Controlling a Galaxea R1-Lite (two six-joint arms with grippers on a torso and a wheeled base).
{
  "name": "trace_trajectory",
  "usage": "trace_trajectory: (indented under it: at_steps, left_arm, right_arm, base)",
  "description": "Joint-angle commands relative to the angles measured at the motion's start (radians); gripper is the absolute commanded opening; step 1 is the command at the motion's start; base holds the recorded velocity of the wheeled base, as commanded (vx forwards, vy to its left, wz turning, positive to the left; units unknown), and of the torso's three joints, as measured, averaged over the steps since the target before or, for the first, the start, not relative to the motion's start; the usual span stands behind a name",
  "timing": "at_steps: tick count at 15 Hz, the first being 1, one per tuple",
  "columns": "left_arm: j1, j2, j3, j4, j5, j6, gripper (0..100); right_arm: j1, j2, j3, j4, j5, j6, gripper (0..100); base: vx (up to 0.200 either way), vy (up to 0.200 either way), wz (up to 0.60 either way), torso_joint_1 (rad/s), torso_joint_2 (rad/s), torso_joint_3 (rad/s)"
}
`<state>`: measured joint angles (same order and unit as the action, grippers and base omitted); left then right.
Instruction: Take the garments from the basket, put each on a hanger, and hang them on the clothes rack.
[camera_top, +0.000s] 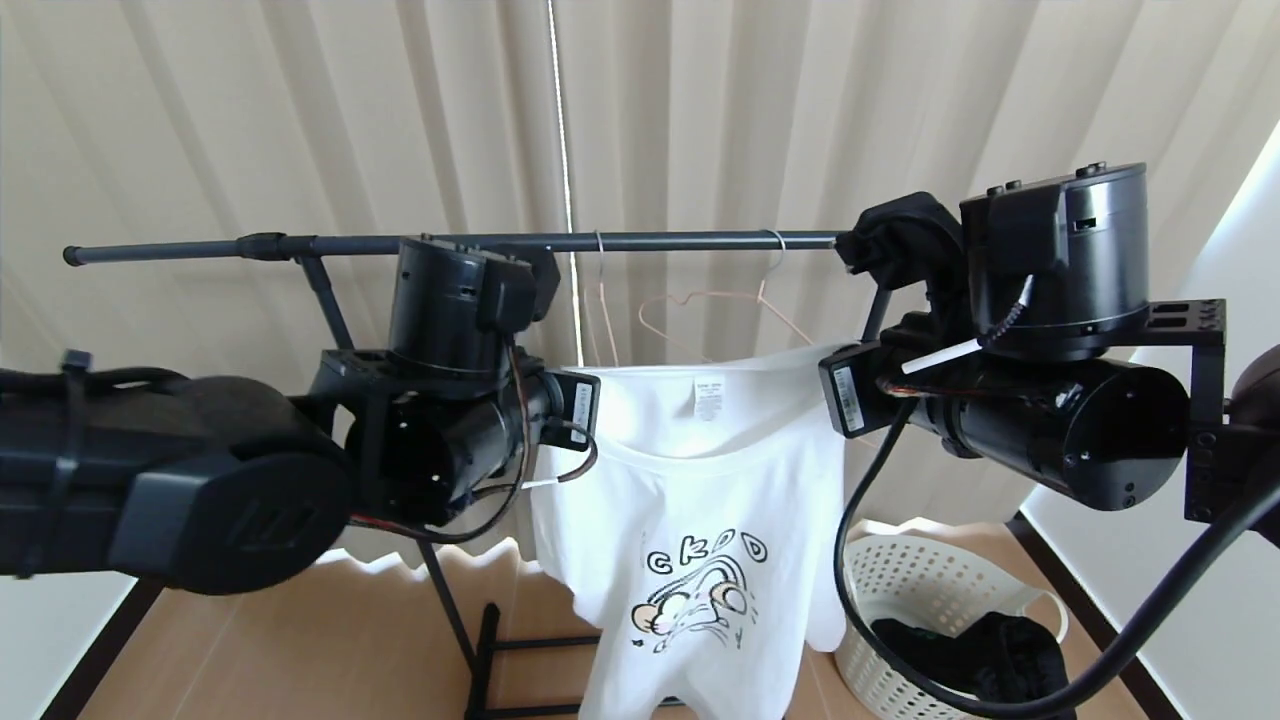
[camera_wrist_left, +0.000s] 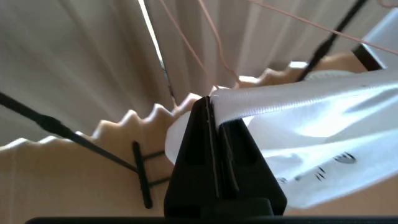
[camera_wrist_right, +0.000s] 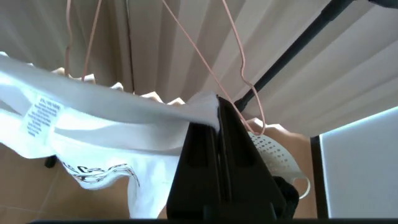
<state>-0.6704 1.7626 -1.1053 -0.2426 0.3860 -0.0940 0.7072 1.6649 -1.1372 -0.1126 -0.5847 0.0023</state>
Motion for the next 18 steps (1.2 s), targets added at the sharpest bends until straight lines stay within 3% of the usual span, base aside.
trace_trajectory:
  at_steps: [1,2,3,4,5,7,12,18]
  left_arm:
    - [0.031,-0.095,-0.067,0.109,-0.118,-0.036,0]
    - [0.077,-0.120,-0.070,0.184,-0.303,-0.039,0]
    - [0.089,-0.124,-0.068,0.190,-0.343,-0.039,0]
    - [0.124,-0.130,-0.050,0.190,-0.470,-0.044,0]
    - [0.129,-0.132,-0.047,0.190,-0.496,-0.050,0]
    - [0.129,-0.132,-0.036,0.190,-0.503,-0.055,0]
    - [0.127,-0.127,-0.041,0.184,-0.498,-0.082,0]
    - [0.130,-0.054,-0.162,0.187,-0.506,-0.090,0]
  right_arm:
    - [-0.015,0.004,-0.009,-0.001,0.017,0.004,0]
    - [-0.023,0.007,-0.024,-0.001,0.020,0.011,0]
    - [-0.023,0.010,-0.029,-0.001,0.023,0.019,0]
    - [-0.032,0.036,-0.068,0.001,0.034,0.073,0]
    - [-0.037,0.050,-0.093,0.001,0.034,0.097,0]
    - [-0.051,0.065,-0.139,0.021,0.034,0.148,0]
    - [-0.051,0.058,-0.233,0.202,0.046,0.214,0]
    - [-0.034,0.013,-0.262,0.465,0.077,0.228,0]
  base:
    - [0.000,0.000,0.00,0.000,0.00,0.000]
    - [0.000,0.000,0.00,0.000,0.00,0.000]
    - [0.000,0.000,0.00,0.000,0.00,0.000]
    - [0.000,0.000,0.00,0.000,0.00,0.000]
    - [0.000,0.000,0.00,0.000,0.00,0.000]
    - [0.000,0.000,0.00,0.000,0.00,0.000]
    - [0.000,0.000,0.00,0.000,0.00,0.000]
    - [0.000,0.000,0.00,0.000,0.00,0.000]
